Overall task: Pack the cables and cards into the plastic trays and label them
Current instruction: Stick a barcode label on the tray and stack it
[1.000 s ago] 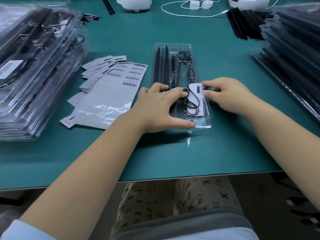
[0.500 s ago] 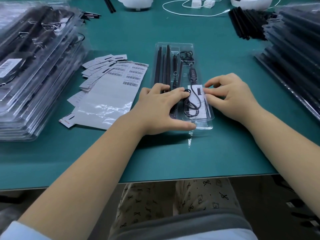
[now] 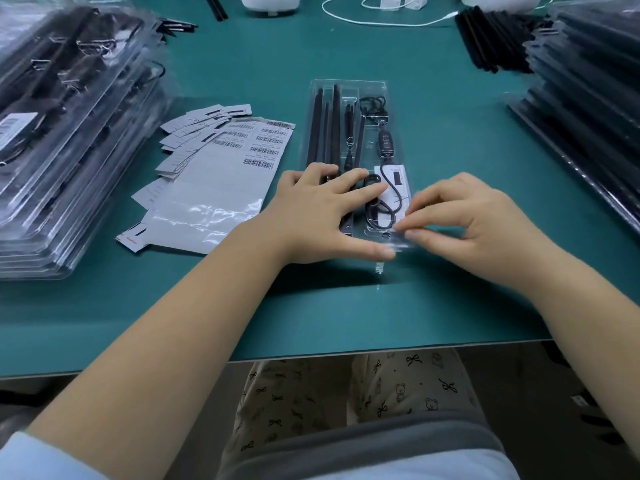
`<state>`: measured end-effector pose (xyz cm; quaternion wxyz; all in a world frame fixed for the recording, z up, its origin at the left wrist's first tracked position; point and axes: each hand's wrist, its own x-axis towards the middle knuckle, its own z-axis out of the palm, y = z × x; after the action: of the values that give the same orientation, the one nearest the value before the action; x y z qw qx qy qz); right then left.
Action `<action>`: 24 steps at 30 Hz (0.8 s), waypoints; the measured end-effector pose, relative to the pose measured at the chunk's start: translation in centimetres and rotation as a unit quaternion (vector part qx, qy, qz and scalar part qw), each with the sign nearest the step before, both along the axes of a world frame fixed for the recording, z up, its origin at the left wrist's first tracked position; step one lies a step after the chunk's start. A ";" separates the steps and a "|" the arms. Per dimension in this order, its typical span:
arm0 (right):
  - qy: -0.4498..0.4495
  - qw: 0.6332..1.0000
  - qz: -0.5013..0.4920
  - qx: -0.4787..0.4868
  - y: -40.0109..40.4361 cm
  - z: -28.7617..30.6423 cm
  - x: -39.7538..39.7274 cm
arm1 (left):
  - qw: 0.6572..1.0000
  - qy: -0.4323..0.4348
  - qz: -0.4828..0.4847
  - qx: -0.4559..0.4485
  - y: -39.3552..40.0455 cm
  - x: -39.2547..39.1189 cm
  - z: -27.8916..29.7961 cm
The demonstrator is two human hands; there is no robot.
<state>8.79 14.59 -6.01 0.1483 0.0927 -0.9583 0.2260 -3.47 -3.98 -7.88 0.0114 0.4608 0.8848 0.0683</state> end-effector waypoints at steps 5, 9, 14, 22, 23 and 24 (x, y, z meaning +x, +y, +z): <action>-0.056 0.998 -0.004 -0.039 -0.4 -0.5 0.3 | 0.999 -0.031 -0.002 0.004 -0.1 -0.4 0.0; -0.034 0.999 -0.013 0.027 -1.2 -0.9 0.8 | 0.999 -0.038 -0.003 -0.009 -0.1 -0.5 0.1; -0.057 0.997 -0.017 0.054 -1.6 -0.6 1.4 | 0.999 -0.045 0.000 0.001 0.0 -0.5 0.0; -0.063 0.983 -0.032 0.170 -2.7 -0.1 1.5 | 1.000 0.019 -0.014 0.003 -0.3 0.1 -0.1; -0.067 0.984 -0.034 0.159 -2.8 0.0 1.4 | 1.000 0.026 -0.017 -0.002 -0.3 0.2 -0.2; -0.083 0.988 -0.036 0.122 -2.7 0.1 1.4 | 0.999 0.030 -0.018 -0.006 -0.3 0.2 -0.1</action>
<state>10.19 11.90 -5.87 0.0642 0.0561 -0.9904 0.1090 -3.31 -4.31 -8.00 -0.0113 0.4782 0.8768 0.0490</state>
